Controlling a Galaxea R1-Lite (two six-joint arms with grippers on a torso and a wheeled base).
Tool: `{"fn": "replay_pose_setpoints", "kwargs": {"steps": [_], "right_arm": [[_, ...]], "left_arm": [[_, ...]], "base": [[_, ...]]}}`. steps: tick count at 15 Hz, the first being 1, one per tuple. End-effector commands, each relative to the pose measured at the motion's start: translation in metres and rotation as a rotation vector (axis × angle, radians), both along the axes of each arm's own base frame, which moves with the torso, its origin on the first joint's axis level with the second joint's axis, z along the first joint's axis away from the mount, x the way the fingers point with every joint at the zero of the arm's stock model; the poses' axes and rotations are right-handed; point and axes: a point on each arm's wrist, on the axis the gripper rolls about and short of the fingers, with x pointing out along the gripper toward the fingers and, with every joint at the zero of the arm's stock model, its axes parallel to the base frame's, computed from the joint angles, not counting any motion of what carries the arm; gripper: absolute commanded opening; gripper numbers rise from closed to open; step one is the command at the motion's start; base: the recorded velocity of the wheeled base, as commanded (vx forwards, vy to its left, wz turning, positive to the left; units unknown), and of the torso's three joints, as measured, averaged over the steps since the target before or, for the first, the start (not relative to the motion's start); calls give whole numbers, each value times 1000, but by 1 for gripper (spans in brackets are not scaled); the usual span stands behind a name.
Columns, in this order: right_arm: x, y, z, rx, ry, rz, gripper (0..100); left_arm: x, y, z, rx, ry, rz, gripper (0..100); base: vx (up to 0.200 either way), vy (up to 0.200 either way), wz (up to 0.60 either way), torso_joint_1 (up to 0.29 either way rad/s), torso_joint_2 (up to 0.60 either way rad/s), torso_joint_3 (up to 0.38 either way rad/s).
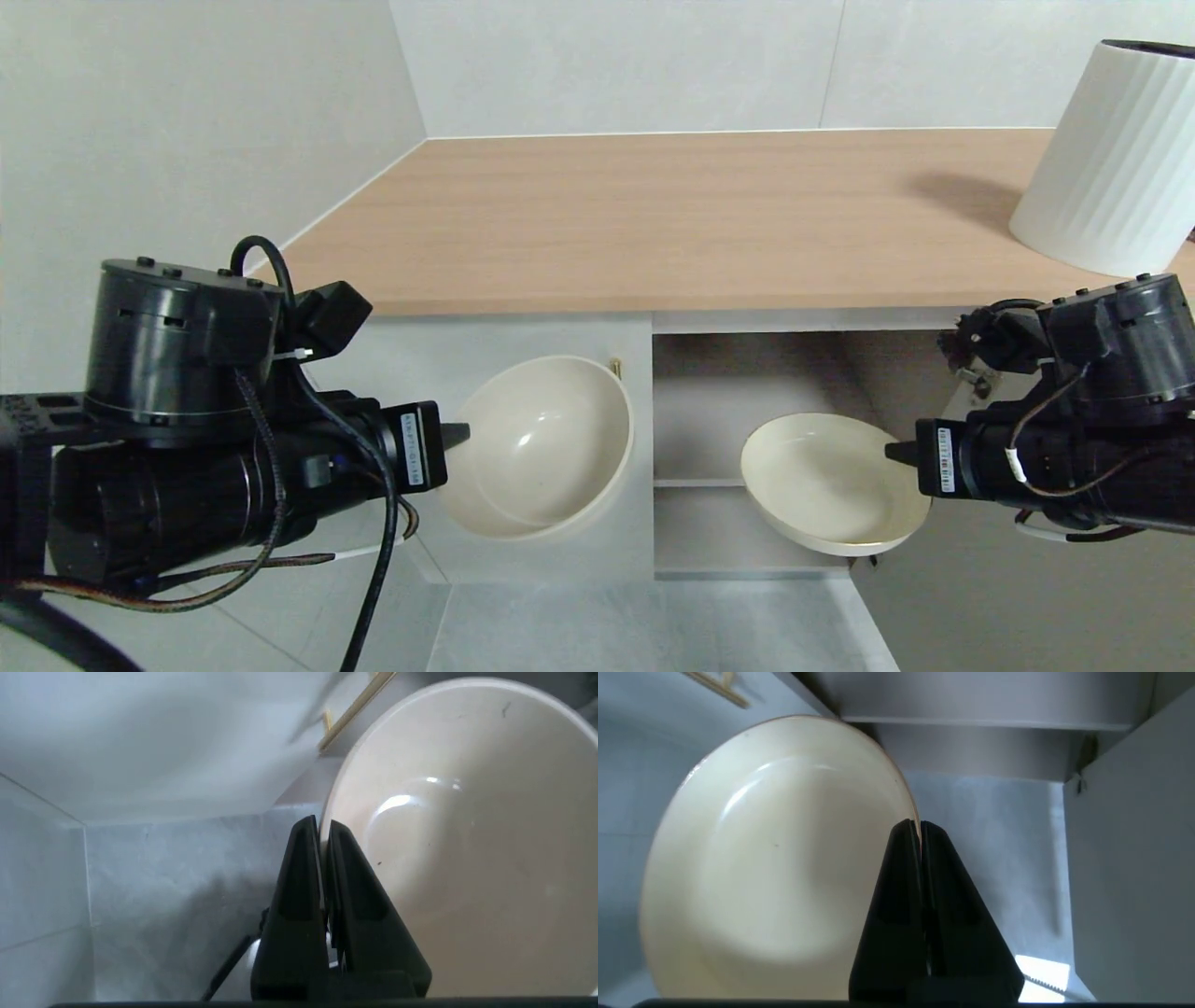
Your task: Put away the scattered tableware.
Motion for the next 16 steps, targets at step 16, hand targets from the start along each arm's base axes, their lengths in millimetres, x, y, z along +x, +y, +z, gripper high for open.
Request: {"fn": "replay_pose_setpoints", "kwargs": {"steps": [16], "right_arm": [[32,15,-38,-69,-19,-56,0]], "left_arm": [[1,0,0,5,-2,-3,0]], "base": [[0,0,0,-106,262,149]]}}
